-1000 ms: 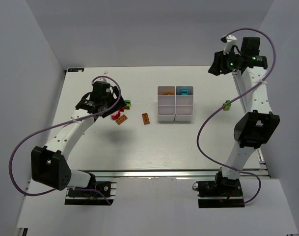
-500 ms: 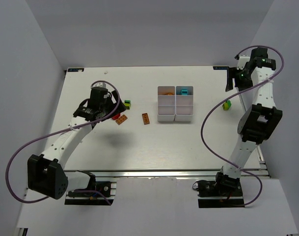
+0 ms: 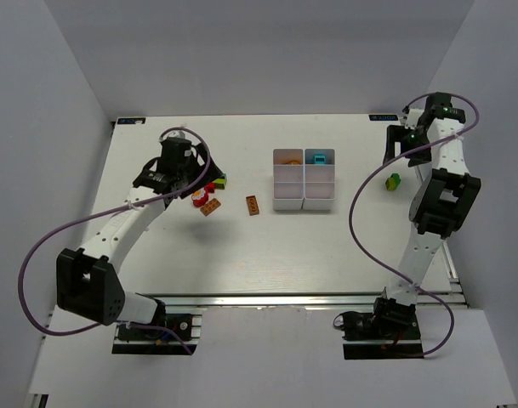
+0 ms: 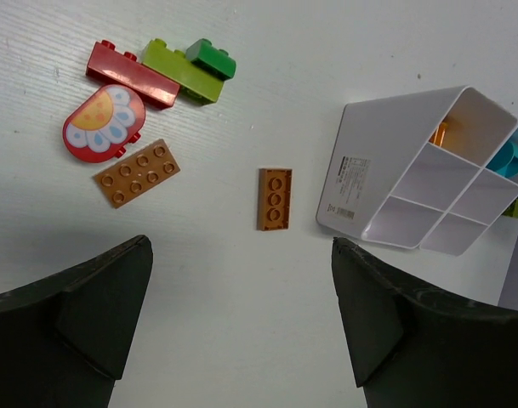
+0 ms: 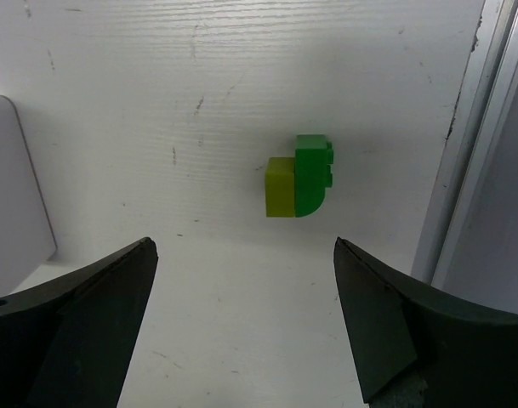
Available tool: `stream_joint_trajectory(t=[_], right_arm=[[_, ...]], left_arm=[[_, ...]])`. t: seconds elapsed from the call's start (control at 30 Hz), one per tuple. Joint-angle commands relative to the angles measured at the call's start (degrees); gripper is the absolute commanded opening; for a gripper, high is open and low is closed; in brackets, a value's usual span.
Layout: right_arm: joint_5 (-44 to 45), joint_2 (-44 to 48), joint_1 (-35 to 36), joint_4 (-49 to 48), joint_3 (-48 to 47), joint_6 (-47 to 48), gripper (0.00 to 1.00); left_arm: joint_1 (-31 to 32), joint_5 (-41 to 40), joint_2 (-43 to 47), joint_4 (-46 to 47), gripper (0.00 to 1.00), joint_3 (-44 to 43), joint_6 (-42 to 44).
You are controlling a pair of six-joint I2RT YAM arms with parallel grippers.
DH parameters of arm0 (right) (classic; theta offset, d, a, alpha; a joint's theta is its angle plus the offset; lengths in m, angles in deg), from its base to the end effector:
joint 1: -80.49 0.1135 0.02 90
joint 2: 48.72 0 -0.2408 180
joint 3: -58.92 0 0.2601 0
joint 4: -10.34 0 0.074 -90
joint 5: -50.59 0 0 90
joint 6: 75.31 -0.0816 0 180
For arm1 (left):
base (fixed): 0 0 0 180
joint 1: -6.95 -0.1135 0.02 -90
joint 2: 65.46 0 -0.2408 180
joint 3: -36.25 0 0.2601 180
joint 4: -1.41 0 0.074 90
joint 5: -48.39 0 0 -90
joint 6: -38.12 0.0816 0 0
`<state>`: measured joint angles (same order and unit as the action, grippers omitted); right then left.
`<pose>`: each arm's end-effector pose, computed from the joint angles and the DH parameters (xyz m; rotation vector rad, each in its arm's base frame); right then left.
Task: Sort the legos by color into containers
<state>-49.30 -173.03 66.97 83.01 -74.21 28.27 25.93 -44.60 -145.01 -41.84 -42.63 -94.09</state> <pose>0.4708 -0.0988 0.2137 -0.0548 2.6576 0.0789 0.3308 -0.1093 0.2394 -0.5059 2.3299 -0.4625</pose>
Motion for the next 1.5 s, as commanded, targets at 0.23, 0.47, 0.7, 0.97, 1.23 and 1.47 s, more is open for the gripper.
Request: stream_joint_trajectory(t=[0.23, 0.47, 0.7, 0.97, 1.23, 1.47], right_arm=[[0.8, -2.2, -2.6, -2.8, -2.1, -0.4, 0.88], [2.0, -4.3, -2.6, -6.6, -1.3, -1.5, 0.81], [2.2, -6.8, -2.6, -8.3, -2.3, -2.4, 0.7], [1.3, -5.0, -2.6, -10.3, 0.7, -2.8, 0.83], [1.2, -4.0, -2.6, -11.2, 3.0, -3.3, 0.79], [2.1, -3.8, -2.7, -11.5, 3.2, -3.9, 0.78]], left_arm=[[0.0, -1.2, -3.2, 0.9, 0.96, -4.7, 1.7], [0.0, -1.7, -0.9, 3.1, 0.95, -1.0, -1.6], [0.0, -3.1, 2.9, 1.6, 0.95, 0.9, -2.5], [0.0, -3.3, 4.9, 1.8, 0.95, 2.1, -4.2], [0.0, -3.3, 7.0, 1.3, 0.95, 3.6, -5.2], [0.0, -3.5, 7.8, 1.3, 0.95, 4.5, -5.6]])
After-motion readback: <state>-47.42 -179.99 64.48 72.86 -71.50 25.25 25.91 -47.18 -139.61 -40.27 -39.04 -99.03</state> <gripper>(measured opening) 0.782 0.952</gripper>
